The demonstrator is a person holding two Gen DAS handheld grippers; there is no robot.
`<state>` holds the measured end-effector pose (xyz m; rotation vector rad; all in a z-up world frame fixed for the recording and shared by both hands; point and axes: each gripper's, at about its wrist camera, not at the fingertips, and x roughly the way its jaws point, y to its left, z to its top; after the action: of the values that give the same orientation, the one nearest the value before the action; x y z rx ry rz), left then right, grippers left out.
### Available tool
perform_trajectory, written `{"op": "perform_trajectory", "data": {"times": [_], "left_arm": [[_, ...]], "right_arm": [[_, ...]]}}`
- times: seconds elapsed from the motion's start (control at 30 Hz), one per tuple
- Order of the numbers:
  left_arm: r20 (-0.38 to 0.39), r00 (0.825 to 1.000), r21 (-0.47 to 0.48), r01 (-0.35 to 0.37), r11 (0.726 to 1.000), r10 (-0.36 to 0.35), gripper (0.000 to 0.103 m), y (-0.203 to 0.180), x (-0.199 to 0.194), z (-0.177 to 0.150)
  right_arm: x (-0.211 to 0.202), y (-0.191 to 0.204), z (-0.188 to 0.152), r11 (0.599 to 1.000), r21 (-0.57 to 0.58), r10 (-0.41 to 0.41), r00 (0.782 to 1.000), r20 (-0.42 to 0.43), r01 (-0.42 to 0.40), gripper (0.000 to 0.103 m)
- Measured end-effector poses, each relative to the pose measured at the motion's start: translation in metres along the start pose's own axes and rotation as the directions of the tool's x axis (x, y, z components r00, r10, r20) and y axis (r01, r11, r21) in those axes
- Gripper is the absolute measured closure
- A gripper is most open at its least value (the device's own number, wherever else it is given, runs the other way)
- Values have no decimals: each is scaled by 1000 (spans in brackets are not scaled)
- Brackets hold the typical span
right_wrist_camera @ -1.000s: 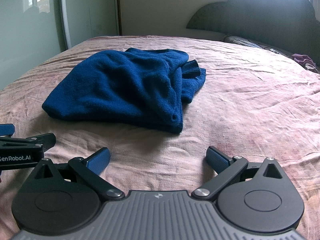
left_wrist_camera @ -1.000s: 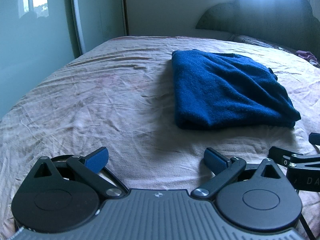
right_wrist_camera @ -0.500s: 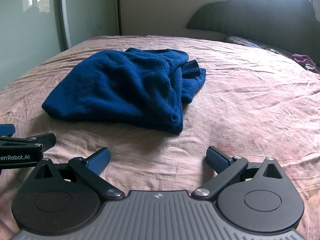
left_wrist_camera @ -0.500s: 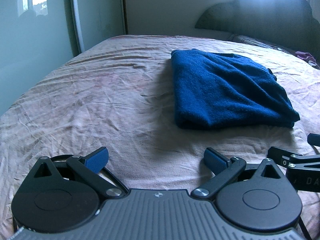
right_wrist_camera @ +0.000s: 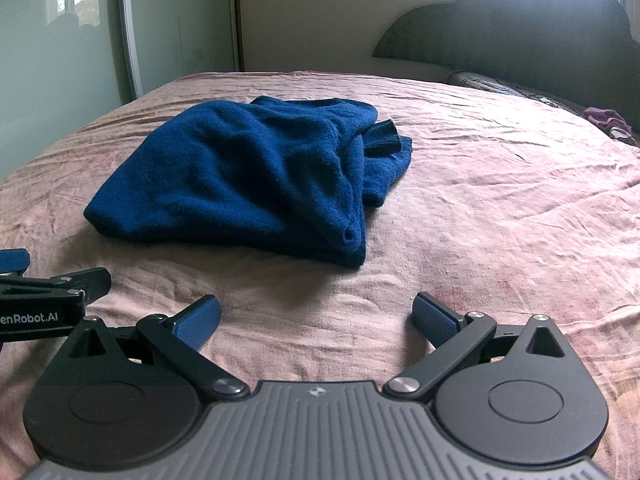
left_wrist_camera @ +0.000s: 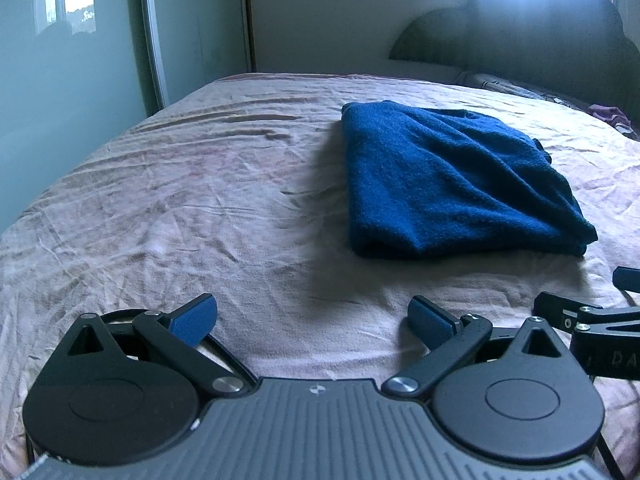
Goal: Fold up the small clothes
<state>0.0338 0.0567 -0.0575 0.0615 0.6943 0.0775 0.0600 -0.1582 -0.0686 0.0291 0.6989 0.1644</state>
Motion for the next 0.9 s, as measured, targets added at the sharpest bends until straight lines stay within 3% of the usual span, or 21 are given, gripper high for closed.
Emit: {"op": "perform_trajectory", "data": {"times": [0.9], "left_arm": [[-4, 1000, -1, 2, 1000, -2, 0, 0, 1, 0]], "right_arm": [[1, -1, 1, 1000, 8, -16, 1000, 3, 16, 0]]}}
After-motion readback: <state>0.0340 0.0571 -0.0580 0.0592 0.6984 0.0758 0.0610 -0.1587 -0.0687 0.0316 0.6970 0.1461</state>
